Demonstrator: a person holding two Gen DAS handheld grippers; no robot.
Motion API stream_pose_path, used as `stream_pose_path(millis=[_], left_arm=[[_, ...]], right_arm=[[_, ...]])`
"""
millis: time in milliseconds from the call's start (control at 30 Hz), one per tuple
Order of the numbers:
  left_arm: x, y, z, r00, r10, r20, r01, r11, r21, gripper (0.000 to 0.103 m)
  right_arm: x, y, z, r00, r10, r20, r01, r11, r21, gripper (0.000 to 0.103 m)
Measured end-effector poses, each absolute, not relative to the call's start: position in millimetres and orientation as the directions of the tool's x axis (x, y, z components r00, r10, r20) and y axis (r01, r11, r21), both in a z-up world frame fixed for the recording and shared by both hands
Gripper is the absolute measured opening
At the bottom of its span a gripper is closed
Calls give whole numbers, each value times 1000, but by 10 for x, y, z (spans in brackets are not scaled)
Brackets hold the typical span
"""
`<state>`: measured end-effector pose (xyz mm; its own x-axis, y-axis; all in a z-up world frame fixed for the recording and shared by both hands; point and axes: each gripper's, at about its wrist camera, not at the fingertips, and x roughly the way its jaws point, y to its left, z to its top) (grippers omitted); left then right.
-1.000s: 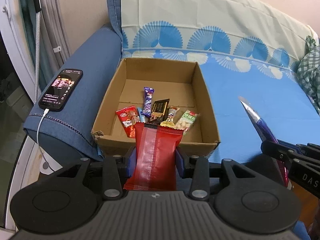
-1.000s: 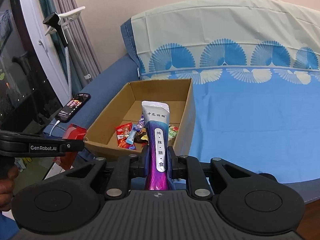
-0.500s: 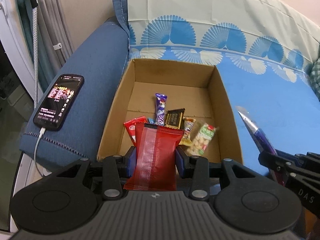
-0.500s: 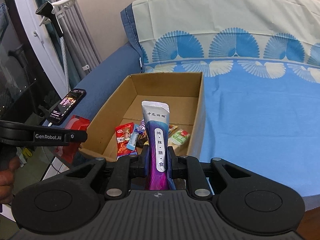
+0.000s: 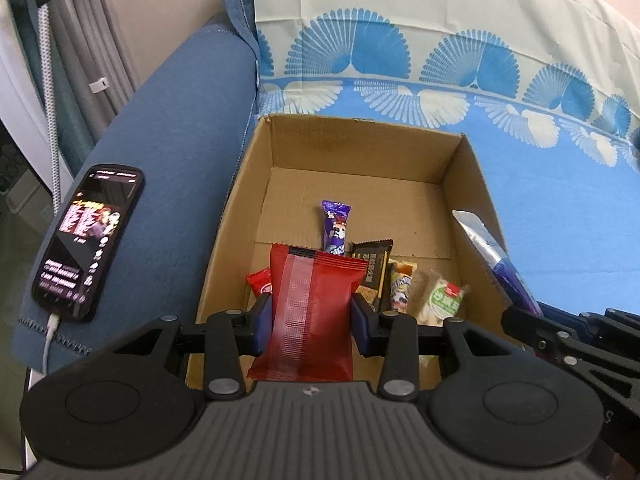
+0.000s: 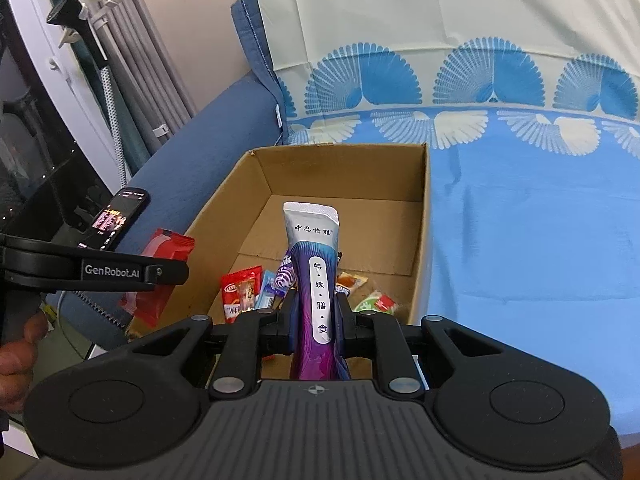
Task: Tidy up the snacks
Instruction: 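Carry the red packet and purple tube snack over the box with both tools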
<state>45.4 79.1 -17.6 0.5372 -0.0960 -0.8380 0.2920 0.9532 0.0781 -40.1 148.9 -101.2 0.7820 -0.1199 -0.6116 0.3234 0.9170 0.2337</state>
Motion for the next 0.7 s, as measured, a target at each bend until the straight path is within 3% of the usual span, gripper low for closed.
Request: stream_pose_path(millis=[700], left_arm=[[1197,631,-738,462,-57,-885,299,949,95,45]], right_arm=[[309,1135,-1474,735,-108,-669,350,906,238,18]])
